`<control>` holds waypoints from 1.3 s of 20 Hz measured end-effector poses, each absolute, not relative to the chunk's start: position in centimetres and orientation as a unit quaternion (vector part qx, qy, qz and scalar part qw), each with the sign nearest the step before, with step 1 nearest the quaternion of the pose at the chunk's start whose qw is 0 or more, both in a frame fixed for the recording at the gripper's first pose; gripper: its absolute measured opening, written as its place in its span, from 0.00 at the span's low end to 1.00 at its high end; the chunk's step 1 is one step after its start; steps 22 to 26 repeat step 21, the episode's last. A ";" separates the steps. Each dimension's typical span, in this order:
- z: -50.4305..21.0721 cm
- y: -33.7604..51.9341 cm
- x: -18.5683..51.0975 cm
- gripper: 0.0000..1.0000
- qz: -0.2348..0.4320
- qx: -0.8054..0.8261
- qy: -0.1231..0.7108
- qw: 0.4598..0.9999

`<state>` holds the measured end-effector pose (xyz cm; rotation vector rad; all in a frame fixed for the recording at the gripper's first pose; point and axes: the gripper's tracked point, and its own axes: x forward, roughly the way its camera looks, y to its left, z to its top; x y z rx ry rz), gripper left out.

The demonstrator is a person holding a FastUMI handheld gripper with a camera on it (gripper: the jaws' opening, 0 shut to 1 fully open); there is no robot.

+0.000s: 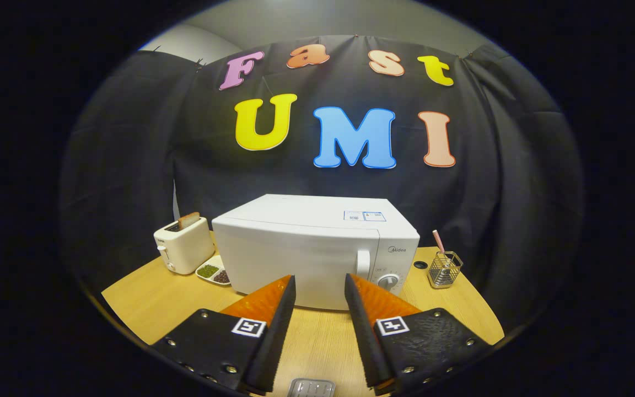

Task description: Open the microwave, put the food inside, and close the microwave door.

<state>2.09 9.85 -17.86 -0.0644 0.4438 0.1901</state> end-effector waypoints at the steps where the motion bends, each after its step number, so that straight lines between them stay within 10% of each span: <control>1: -17.2 9.7 1.5 0.66 0.090 -0.030 0.215 0.972; 4: -15.2 8.8 -0.3 0.87 0.067 -0.024 0.195 0.978; 26: -10.7 5.1 -3.2 0.87 0.015 -0.023 0.148 0.989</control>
